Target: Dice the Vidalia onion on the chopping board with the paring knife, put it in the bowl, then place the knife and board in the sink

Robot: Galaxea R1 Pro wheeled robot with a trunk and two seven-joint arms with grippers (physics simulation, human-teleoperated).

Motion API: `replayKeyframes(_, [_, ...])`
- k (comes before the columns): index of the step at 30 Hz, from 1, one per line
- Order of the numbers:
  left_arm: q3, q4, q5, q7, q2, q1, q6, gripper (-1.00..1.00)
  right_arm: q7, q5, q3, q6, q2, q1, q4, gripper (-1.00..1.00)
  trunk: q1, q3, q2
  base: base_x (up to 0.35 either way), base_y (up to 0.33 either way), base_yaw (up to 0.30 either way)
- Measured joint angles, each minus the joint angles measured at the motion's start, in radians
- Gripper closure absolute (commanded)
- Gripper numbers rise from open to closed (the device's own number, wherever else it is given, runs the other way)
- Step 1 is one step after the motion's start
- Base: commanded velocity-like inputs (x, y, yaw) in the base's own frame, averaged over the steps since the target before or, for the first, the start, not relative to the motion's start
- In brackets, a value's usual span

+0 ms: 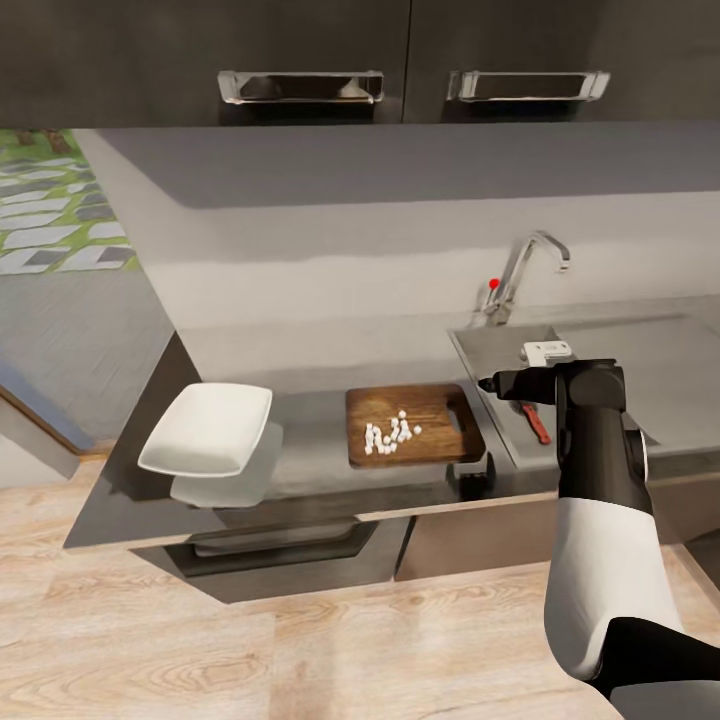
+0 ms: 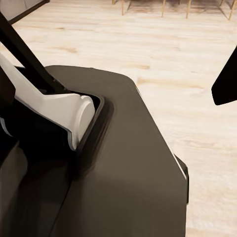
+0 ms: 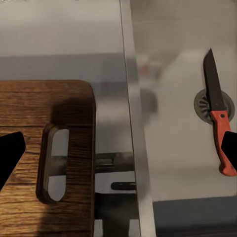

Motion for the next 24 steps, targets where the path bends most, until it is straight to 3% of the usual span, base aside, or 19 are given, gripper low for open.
replayKeyframes(24, [0.000,0.000,0.000,0.000,0.000,0.000,-0.001,-1.00,0.000,0.000,0.000,0.000,0.000,0.000,0.000,-1.00,0.000,-0.009,0.000,0.004,0.000,0.000])
